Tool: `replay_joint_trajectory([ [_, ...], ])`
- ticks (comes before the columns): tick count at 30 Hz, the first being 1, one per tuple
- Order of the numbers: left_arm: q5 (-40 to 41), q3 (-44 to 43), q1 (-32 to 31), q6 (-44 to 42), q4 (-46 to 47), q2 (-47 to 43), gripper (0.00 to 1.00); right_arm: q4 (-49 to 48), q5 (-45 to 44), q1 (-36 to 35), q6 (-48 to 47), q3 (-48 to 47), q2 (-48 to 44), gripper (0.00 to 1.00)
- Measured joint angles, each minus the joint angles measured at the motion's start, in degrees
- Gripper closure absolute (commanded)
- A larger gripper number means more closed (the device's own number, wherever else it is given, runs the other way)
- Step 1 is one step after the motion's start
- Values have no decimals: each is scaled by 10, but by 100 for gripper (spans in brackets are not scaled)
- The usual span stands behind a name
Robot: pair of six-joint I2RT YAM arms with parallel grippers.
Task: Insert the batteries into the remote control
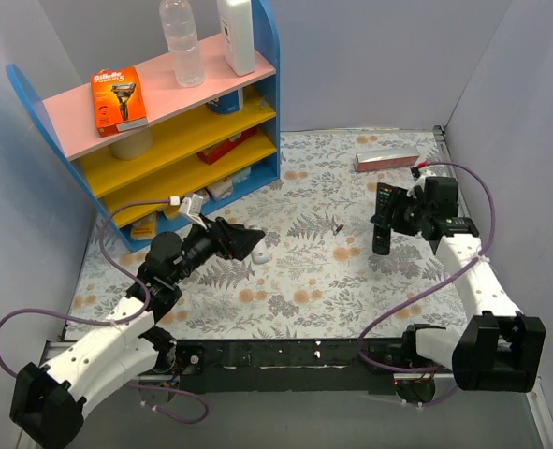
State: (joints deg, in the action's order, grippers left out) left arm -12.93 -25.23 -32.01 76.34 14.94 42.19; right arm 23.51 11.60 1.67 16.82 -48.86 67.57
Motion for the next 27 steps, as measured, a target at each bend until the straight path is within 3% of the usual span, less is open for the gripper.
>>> replay_joint_trajectory([
  [13,-91,-37,0,74,190,171,2,-225,248,-261,87,30,-44,88],
  [27,-144,-49,0,160,357,251,2,-438,351,-351,194,46,-10,88],
])
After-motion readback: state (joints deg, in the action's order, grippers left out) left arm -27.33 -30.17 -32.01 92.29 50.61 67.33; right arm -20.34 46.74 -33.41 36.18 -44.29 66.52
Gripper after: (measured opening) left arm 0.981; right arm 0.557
